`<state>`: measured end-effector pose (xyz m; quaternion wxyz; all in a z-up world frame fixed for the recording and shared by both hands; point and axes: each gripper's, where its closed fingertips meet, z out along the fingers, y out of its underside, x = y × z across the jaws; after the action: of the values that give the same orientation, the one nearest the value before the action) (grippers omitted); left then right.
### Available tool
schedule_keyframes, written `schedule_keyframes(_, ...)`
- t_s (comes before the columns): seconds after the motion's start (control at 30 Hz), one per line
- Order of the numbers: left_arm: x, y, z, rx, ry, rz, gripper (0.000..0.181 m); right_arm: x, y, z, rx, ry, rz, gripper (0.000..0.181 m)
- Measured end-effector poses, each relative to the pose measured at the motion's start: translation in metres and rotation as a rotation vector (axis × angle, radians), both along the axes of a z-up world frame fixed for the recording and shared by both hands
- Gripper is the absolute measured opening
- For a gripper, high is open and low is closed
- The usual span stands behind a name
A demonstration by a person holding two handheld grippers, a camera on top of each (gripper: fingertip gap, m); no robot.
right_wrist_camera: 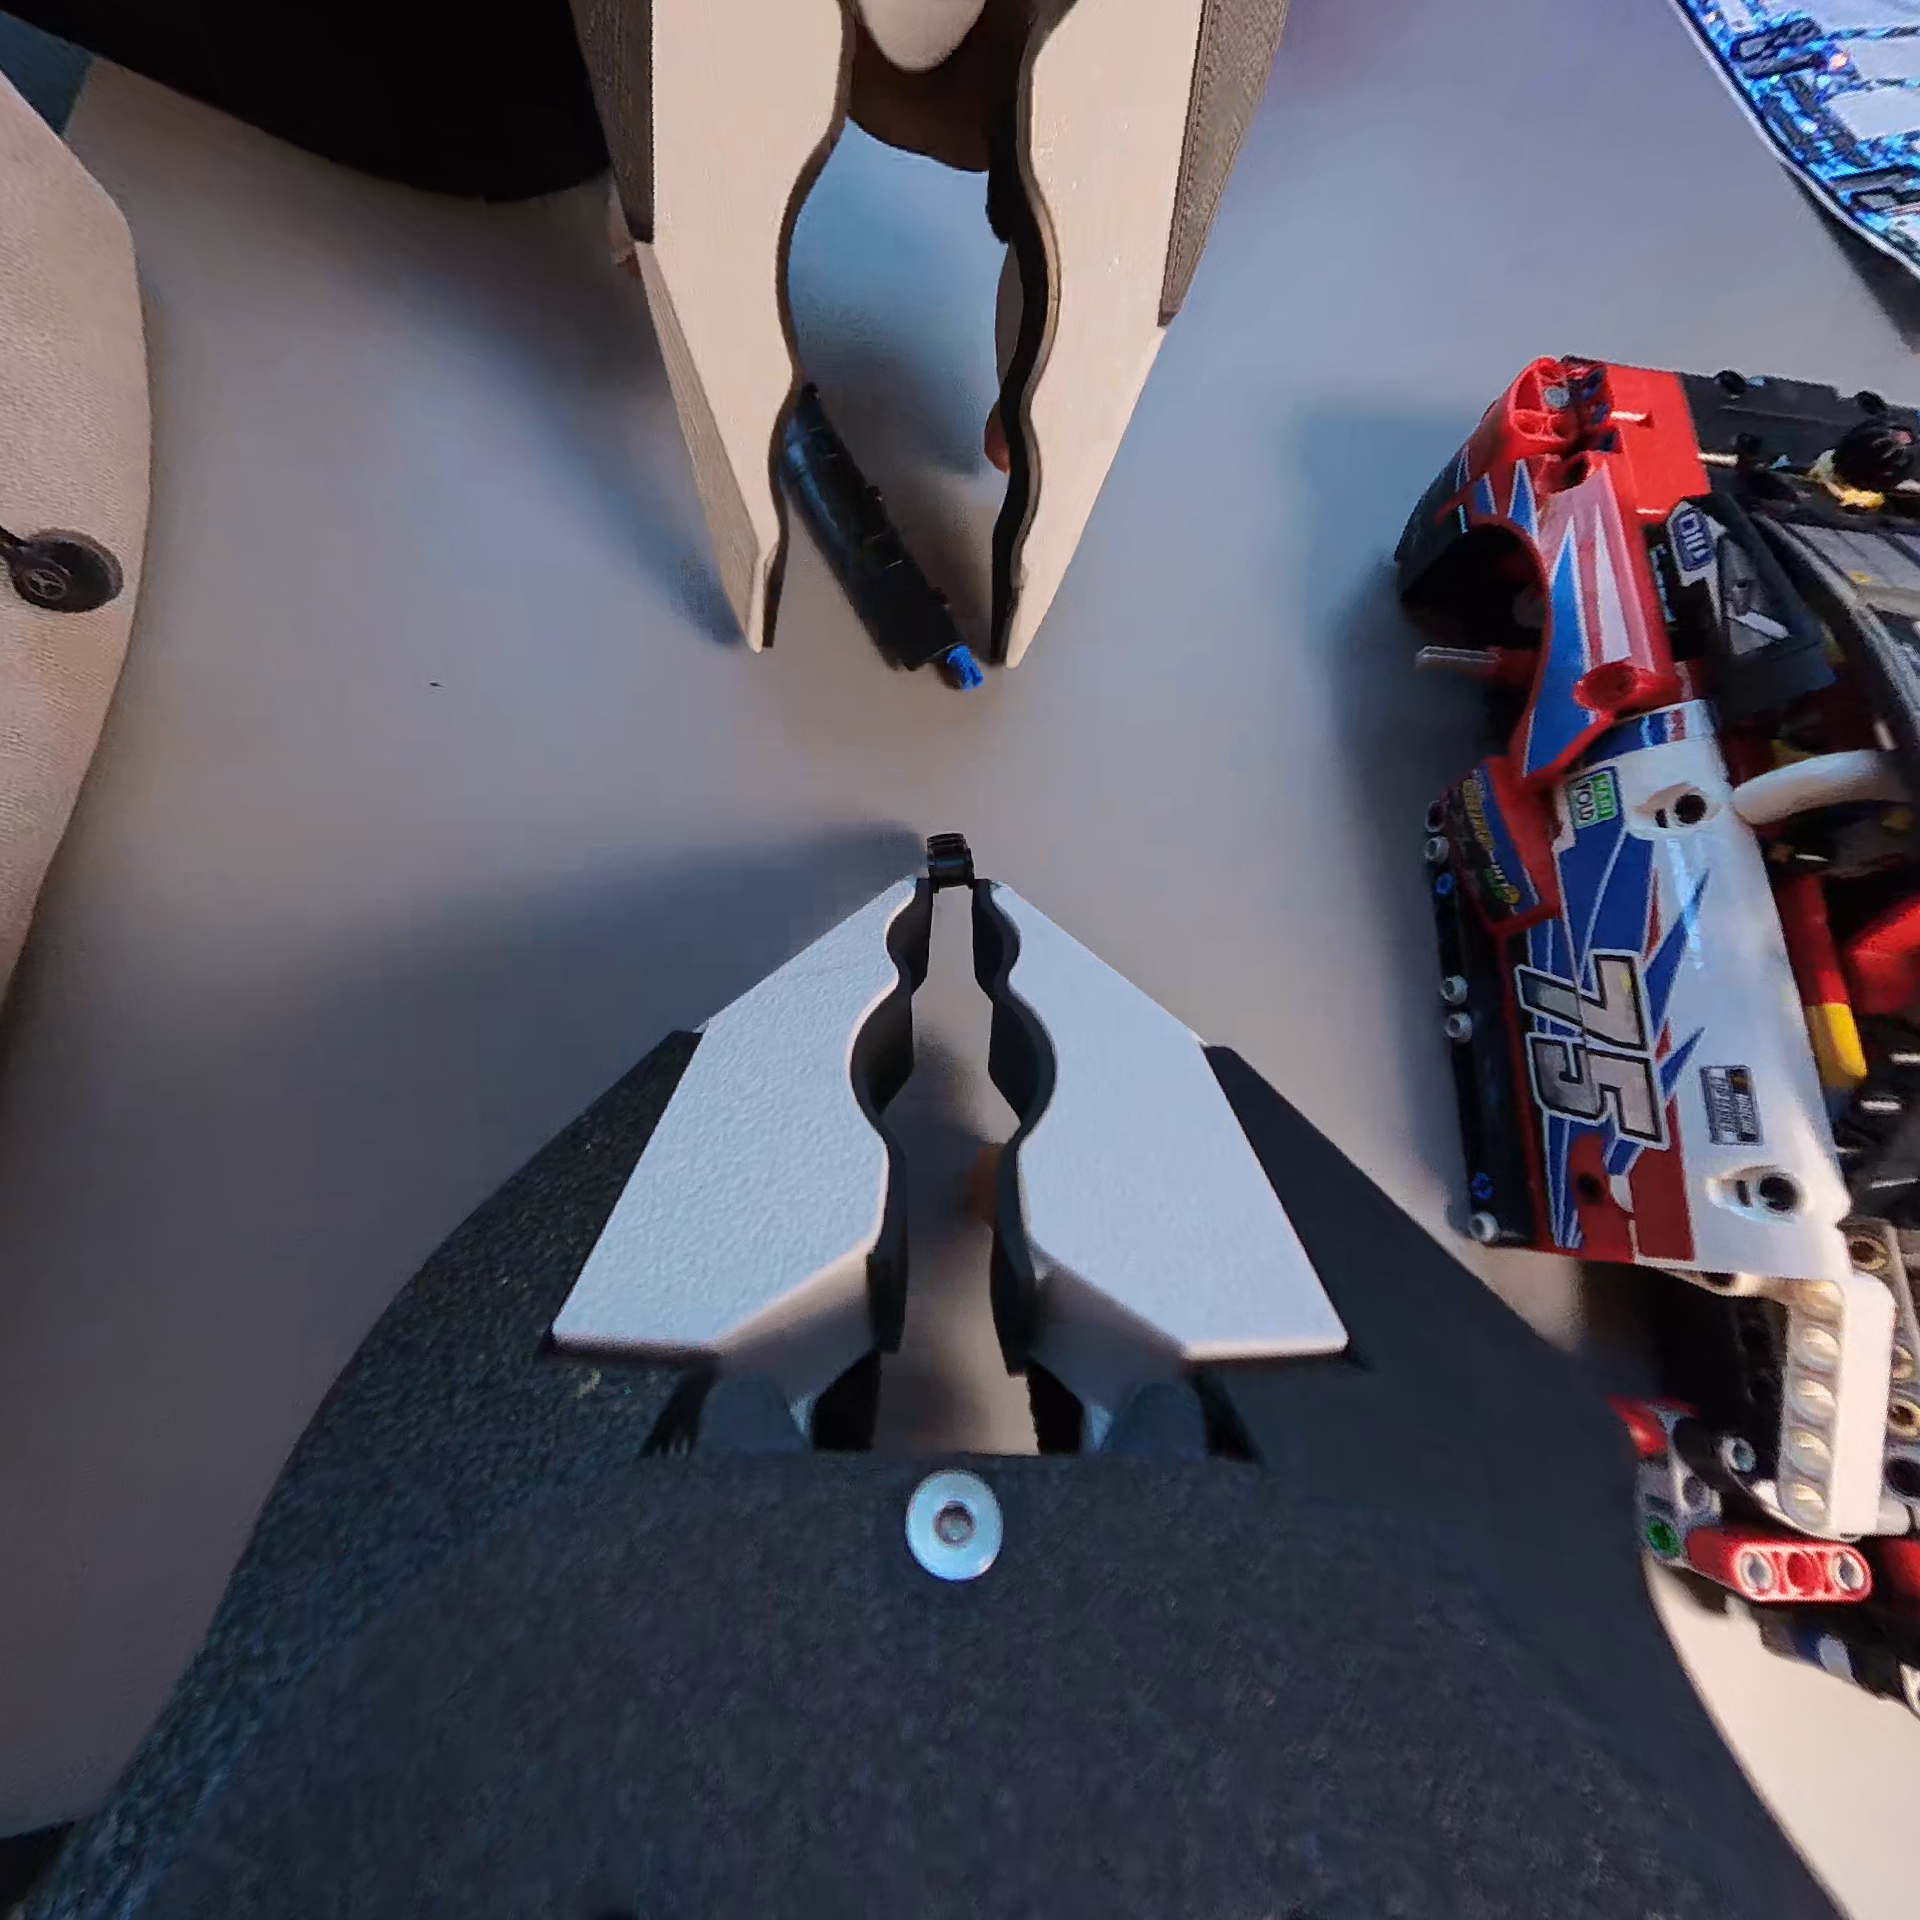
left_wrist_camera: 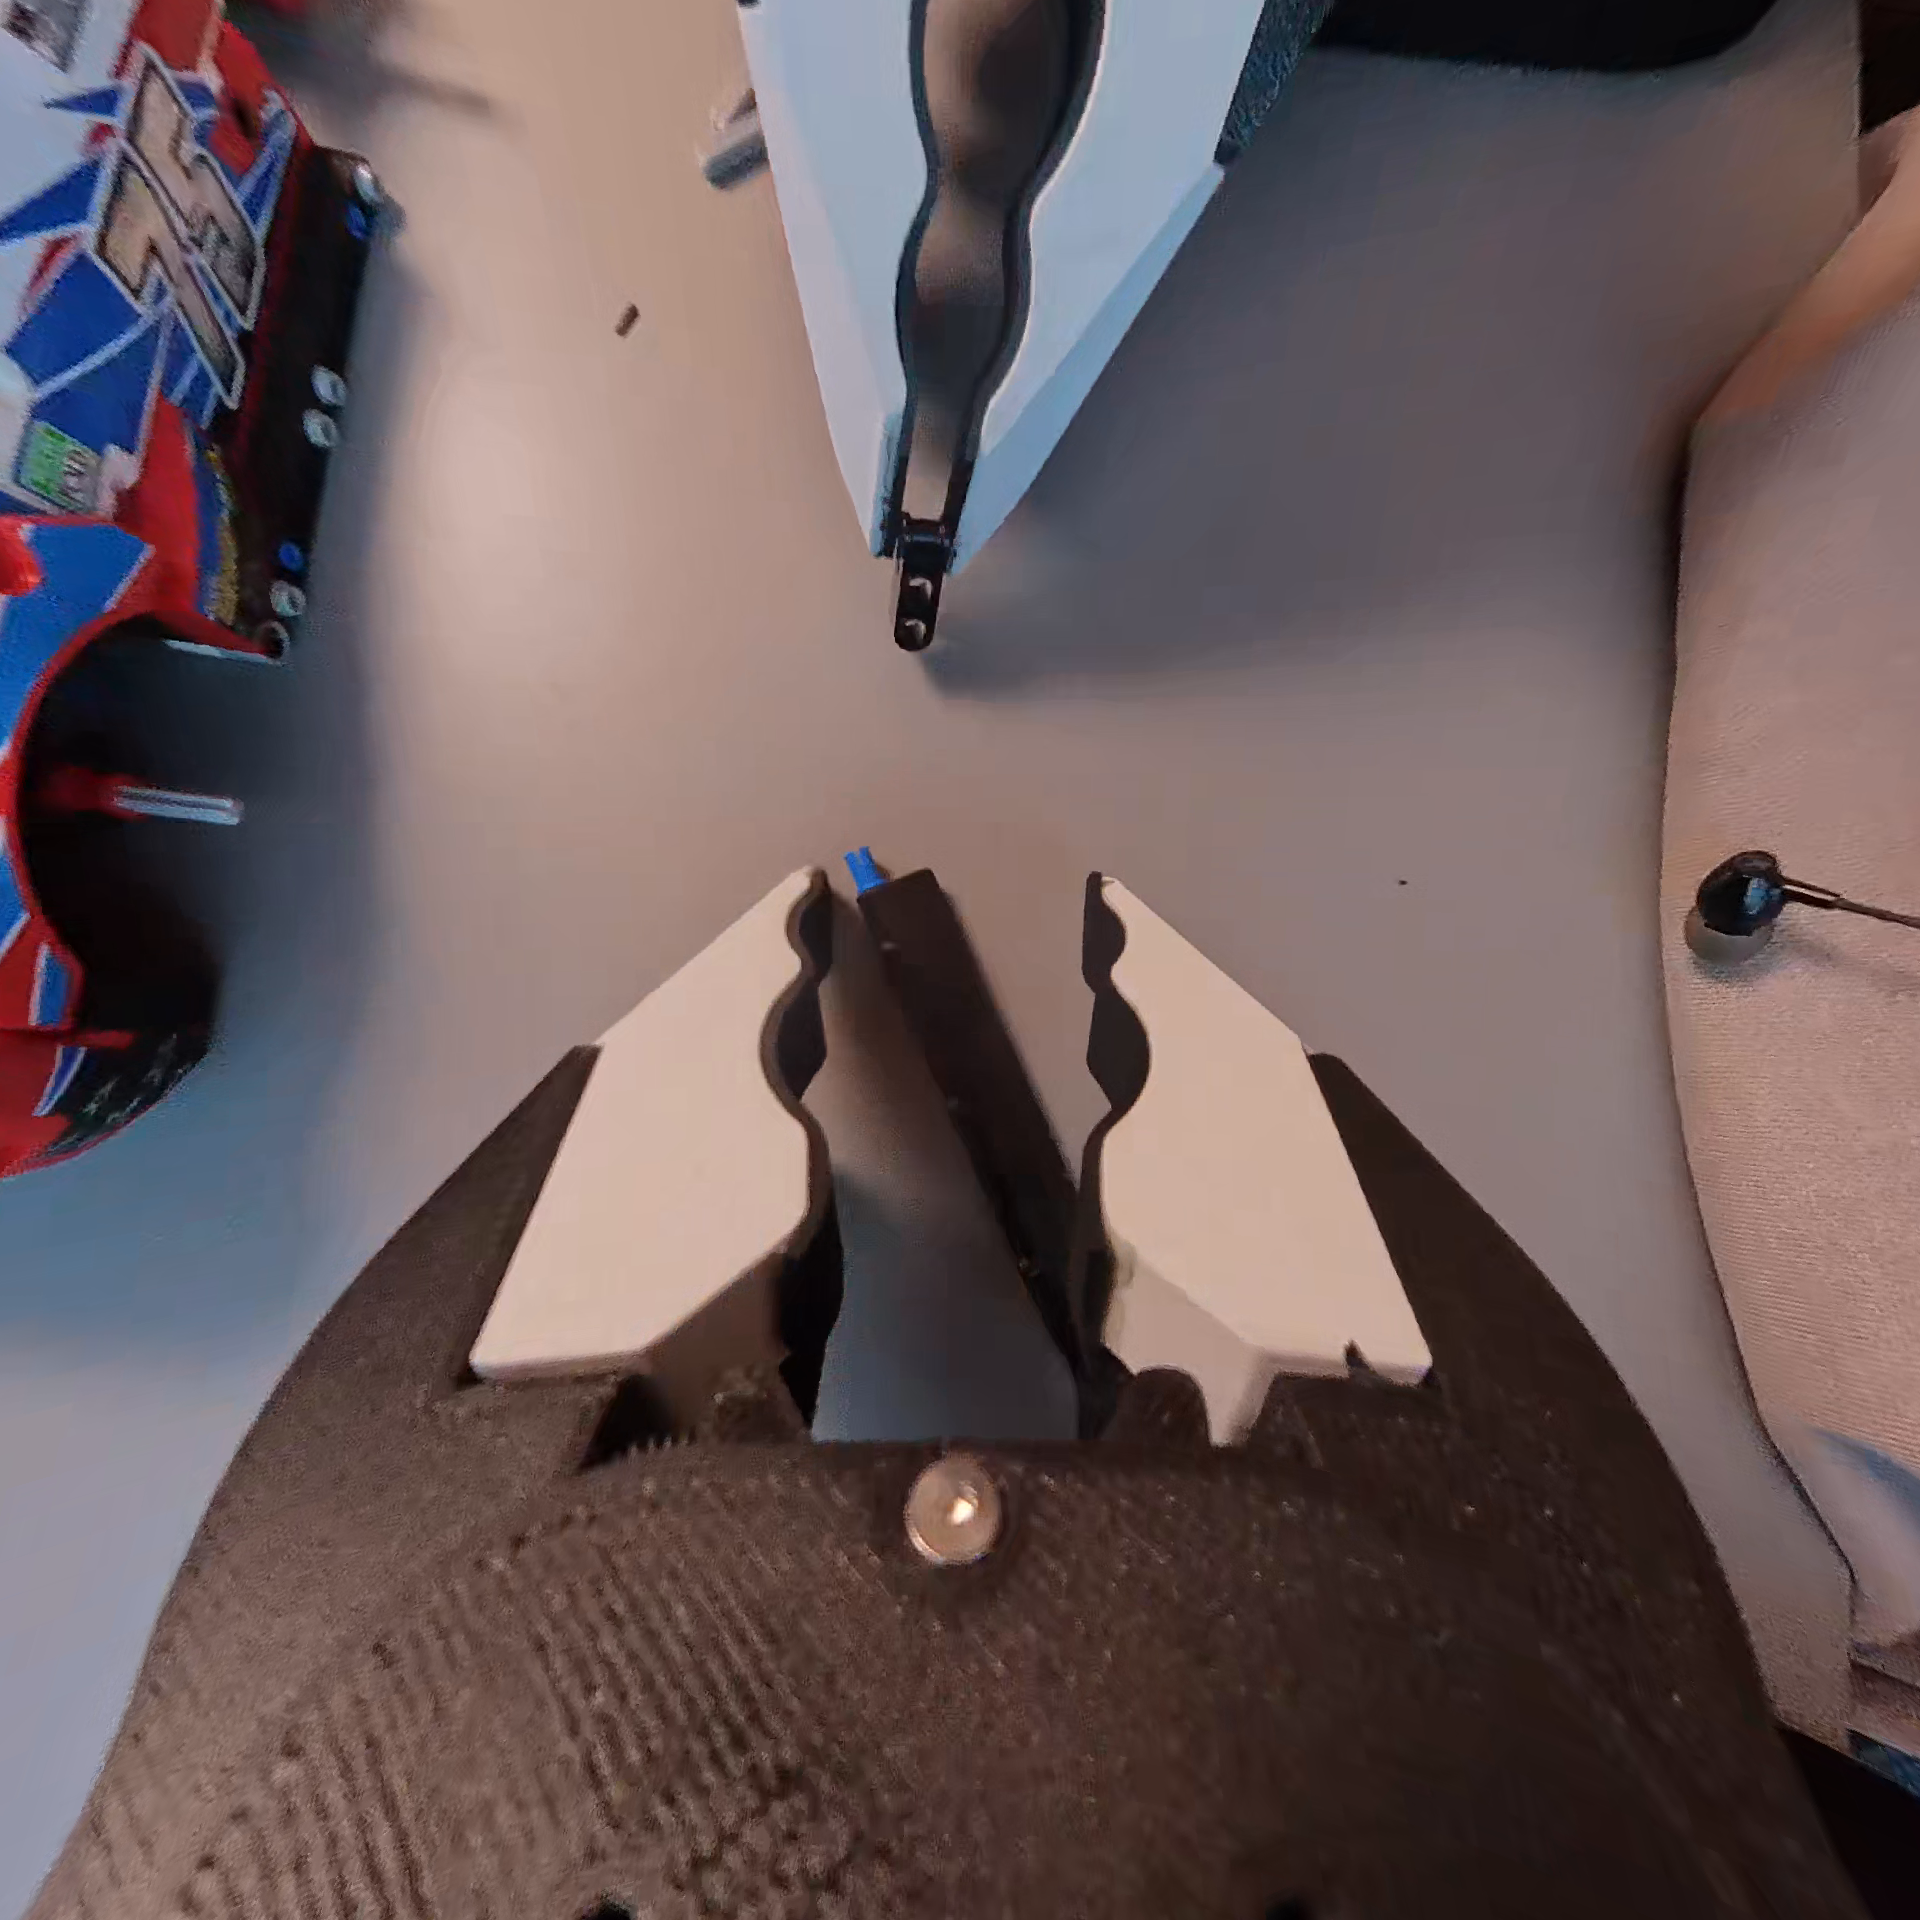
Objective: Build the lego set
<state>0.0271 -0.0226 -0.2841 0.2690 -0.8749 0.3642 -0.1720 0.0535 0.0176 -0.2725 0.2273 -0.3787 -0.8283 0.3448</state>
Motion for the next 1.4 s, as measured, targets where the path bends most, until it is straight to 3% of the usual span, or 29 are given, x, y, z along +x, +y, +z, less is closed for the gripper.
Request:
schedule_keyframes(0.27, 0.001, 0.004, -0.002, 0.073, 0.021, -0.002, 0.015, 0.001, 0.001, -0.003, 0.036, -0.021, -0.004, 0.005)
schedule_keyframes(0.47, 0.000, 0.007, 0.001, 0.116, 0.003, 0.018, 0.018, -0.004, 0.001, 0.007, -0.014, 0.028, -0.024, 0.005)
schedule_keyframes(0.7, 0.006, 0.026, 0.061, 0.382, -0.266, 0.157, 0.032, -0.024, 0.003, 0.076, -0.356, 0.297, -0.152, 0.005)
schedule_keyframes(0.83, 0.005, 0.033, 0.075, 0.495, -0.274, 0.210, 0.032, -0.030, -0.002, 0.101, -0.651, 0.348, -0.228, 0.005)
schedule_keyframes(1.13, -0.002, 0.039, 0.090, 0.604, -0.309, 0.290, 0.021, -0.032, 0.013, 0.117, -1.229, 0.263, -0.323, 0.004)
schedule_keyframes(1.27, 0.001, 0.042, 0.095, 0.628, -0.323, 0.310, 0.020, -0.033, 0.016, 0.117, -1.310, 0.234, -0.319, 0.004)
schedule_keyframes(1.4, -0.003, 0.042, 0.104, 0.669, -0.334, 0.329, 0.022, -0.032, 0.005, 0.114, -1.247, 0.219, -0.269, 0.004)
